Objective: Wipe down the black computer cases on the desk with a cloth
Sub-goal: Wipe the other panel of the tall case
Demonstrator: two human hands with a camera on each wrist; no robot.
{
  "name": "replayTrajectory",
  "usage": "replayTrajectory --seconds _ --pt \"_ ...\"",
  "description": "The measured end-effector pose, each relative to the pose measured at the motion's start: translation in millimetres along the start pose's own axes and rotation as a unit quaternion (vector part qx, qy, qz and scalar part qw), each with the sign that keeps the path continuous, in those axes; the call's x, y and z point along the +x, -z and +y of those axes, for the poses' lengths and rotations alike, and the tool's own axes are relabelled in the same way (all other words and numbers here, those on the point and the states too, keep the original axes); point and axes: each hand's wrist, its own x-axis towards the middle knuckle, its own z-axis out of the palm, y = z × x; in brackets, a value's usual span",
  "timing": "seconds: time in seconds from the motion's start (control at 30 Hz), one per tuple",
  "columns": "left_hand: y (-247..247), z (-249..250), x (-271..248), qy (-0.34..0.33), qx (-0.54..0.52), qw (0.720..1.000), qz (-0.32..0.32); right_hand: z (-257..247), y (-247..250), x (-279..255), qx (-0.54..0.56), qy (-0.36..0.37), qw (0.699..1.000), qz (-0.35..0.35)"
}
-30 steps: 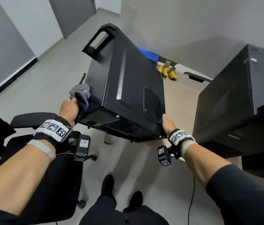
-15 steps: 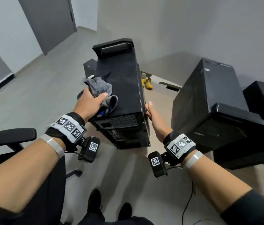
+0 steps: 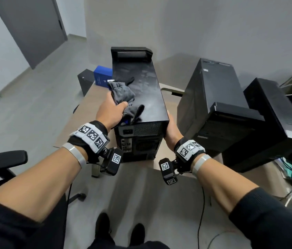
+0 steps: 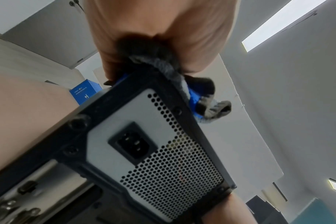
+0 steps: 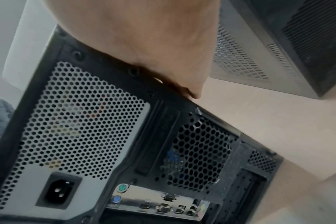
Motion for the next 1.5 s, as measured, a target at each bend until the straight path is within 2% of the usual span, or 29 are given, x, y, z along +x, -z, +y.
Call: replayTrajectory --seconds 0.13,0.2,0.27,0.33,0.4,0.5,0.57,0.63,0.7,0.73,0.87,1.03,1.1,1.3,1.4,1.43,1.5 --pt "0 7 2 -0.028 0.045 0.998 -0.018 4 -3 0 0.011 -0.01 1.0 -0.002" --pt "2 7 -2 -0.056 0.113 0.991 -0.036 9 -1 5 0.006 -0.009 1.0 0.002" --pt "1 9 -10 -0.104 0.221 0.968 -0.056 1 1 2 -0.004 -0.014 1.0 0.001" --pt "-3 16 -17 -0.15 0.329 0.928 -0.084 -7 5 3 -0.011 -0.02 1.0 0.014" --pt "-5 25 -21 -0.168 0.374 0.904 -0.123 -23 9 3 -0.018 0.013 0.999 0.046" --pt "2 34 -3 -0.182 0.391 0.884 -0.179 -58 6 7 -0.115 0.124 0.983 0.067" --pt "8 38 16 -0.184 0.41 0.867 -0.214 -77 -3 13 -0.21 0.151 0.965 0.05" --pt "13 41 41 -0.191 0.414 0.859 -0.231 -87 -14 26 -0.329 0.168 0.928 0.053" --pt "16 40 63 -0.199 0.4 0.863 -0.236 -93 -24 32 -0.438 0.173 0.88 0.062" --pt "17 38 76 -0.204 0.39 0.867 -0.235 -94 -32 36 -0.462 0.182 0.867 0.049" --pt "15 33 127 -0.21 0.378 0.87 -0.238 -104 -73 41 -0.477 0.224 0.848 -0.052" --pt "18 39 173 -0.202 0.335 0.885 -0.253 -114 -89 68 -0.548 0.117 0.827 -0.045" --pt "17 38 186 -0.198 0.33 0.888 -0.251 -124 -87 73 -0.571 0.099 0.813 -0.054" --pt "7 30 202 -0.204 0.315 0.901 -0.219 -147 -91 82 -0.558 0.078 0.824 -0.059" --pt "11 32 201 -0.188 0.304 0.905 -0.231 -147 -100 95 -0.552 0.061 0.832 -0.012" --pt "18 34 196 -0.175 0.273 0.911 -0.254 -146 -103 99 -0.545 0.061 0.836 -0.005" --pt "35 38 180 -0.149 0.137 0.931 -0.305 -141 -106 107 -0.545 0.069 0.836 -0.003"
